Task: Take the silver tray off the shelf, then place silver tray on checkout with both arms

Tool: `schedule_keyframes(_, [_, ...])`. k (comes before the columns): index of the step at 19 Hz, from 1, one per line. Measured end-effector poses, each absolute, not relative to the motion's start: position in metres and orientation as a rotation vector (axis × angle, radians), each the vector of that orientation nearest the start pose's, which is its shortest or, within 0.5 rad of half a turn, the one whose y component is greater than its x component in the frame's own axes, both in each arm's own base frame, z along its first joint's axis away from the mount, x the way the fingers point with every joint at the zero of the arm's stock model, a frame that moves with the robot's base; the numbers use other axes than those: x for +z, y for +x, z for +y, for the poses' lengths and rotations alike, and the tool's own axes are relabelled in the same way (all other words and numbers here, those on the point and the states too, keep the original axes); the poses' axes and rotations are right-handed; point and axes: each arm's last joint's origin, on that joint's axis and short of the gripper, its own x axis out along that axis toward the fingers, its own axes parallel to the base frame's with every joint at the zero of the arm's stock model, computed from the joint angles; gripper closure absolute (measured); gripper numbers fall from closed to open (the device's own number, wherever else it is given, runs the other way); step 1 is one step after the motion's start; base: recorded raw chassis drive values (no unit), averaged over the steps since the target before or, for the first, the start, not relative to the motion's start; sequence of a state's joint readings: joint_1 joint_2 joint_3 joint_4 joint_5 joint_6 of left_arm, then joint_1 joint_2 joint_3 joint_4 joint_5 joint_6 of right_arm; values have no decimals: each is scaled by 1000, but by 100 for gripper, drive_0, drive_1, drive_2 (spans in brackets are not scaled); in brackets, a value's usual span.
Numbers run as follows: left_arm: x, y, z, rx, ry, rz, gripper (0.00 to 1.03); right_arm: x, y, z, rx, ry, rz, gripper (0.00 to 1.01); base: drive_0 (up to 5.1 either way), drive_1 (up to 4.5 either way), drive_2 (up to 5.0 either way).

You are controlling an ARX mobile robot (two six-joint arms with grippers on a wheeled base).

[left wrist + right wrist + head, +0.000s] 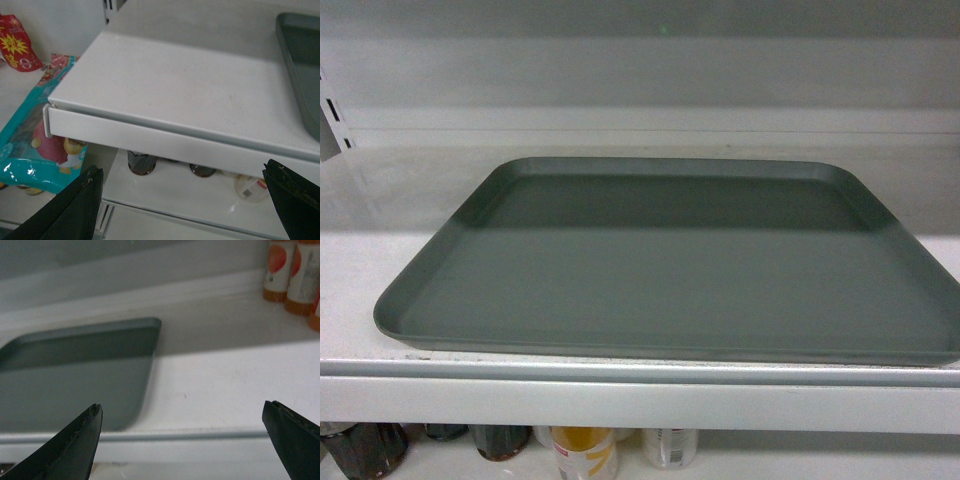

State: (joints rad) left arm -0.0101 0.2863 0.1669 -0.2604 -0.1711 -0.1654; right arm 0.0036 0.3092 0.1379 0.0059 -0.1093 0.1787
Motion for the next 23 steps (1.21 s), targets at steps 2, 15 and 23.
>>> schedule_keyframes(2, [187, 117, 4, 163, -147, 303, 5, 202, 132, 6, 124, 182, 133, 3, 0, 0, 0])
schedule_keyframes(15, [184, 283, -56, -175, 33, 478, 5, 191, 273, 49, 110, -62, 510, 3, 0, 0, 0])
schedule_keyframes(23, [169, 294, -64, -147, 34, 530, 5, 177, 294, 57, 31, -12, 638, 3, 0, 0, 0])
